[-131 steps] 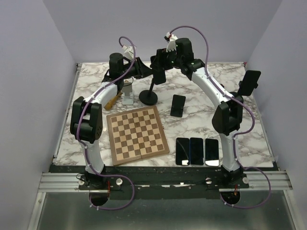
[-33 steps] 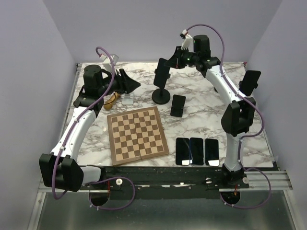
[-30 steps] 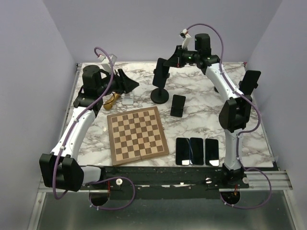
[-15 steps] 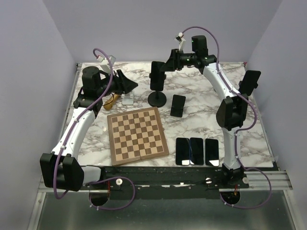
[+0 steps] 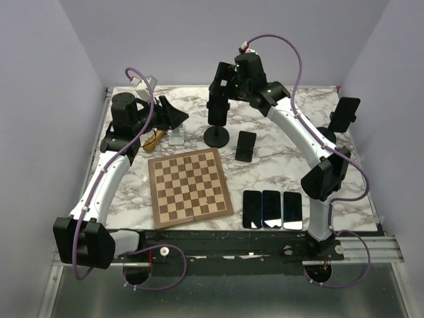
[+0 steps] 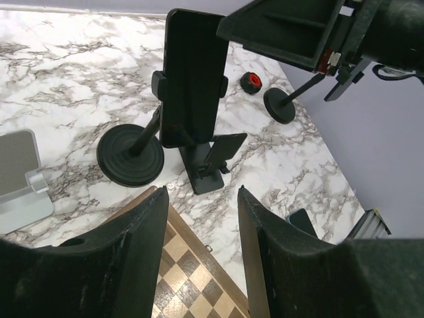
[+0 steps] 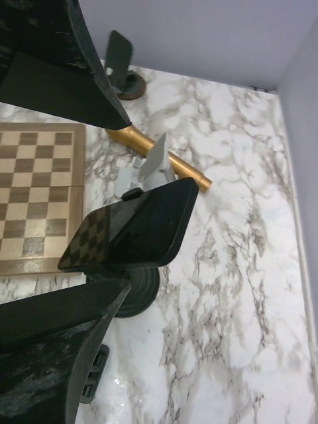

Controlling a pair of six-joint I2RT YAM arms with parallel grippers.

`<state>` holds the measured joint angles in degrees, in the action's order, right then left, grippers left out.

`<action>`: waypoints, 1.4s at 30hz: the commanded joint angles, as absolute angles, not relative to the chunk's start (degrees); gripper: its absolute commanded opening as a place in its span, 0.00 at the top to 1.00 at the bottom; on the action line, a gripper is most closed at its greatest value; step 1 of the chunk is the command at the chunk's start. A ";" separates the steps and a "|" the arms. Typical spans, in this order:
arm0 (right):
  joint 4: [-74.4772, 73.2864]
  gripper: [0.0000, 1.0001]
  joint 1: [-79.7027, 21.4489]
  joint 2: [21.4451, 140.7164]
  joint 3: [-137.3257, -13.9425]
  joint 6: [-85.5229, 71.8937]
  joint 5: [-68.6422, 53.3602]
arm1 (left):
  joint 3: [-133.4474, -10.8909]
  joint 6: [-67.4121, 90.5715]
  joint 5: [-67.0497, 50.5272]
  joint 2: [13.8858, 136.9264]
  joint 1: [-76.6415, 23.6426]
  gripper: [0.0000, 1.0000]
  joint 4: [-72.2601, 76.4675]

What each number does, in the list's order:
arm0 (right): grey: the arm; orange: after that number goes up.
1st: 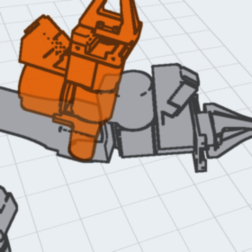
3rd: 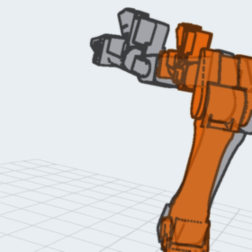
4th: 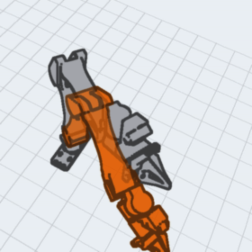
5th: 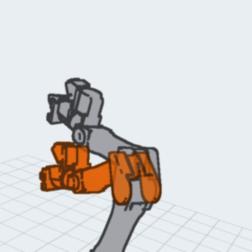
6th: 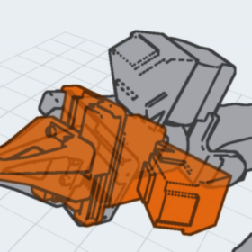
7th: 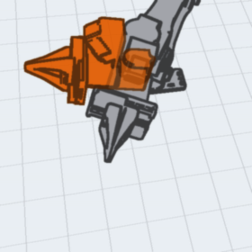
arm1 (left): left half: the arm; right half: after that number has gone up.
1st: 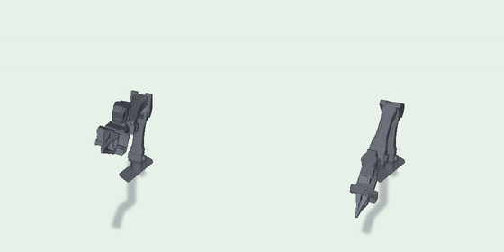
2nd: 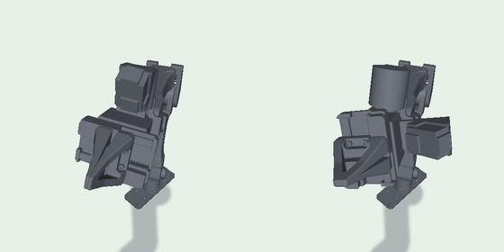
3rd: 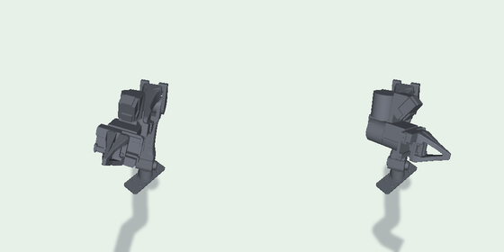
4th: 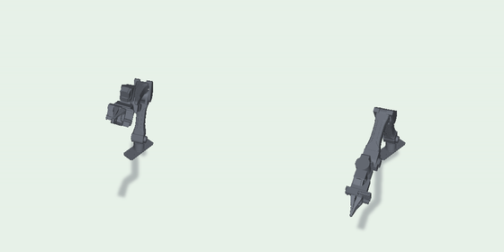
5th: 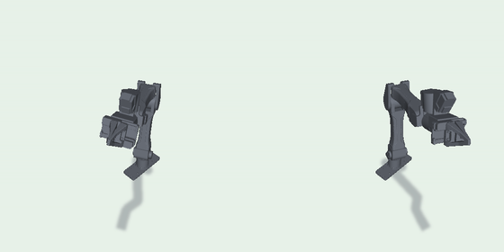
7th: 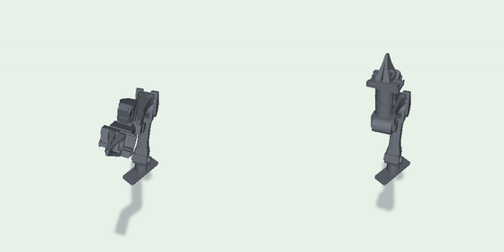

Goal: Remove the phone from the phone stand

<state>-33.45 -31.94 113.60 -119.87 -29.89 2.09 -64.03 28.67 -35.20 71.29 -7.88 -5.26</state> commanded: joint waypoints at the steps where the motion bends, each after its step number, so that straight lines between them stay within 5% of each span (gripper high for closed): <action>1: -44.84 0.00 -36.99 117.05 -127.76 -39.49 31.27 | -63.73 27.69 -32.29 68.94 -7.66 0.46 -5.89; 5: -52.59 0.00 -40.03 124.15 -137.43 -42.74 39.59 | -63.62 27.29 -31.46 68.31 -7.66 0.46 -6.33; 12: -43.87 0.00 -42.74 125.09 -133.54 -36.51 45.96 | -63.36 26.81 -30.67 67.57 -7.67 0.46 -6.64; 42: -42.36 0.00 -44.93 134.63 -142.59 -29.55 52.85 | -63.36 27.86 -32.04 68.44 -7.65 0.46 -6.03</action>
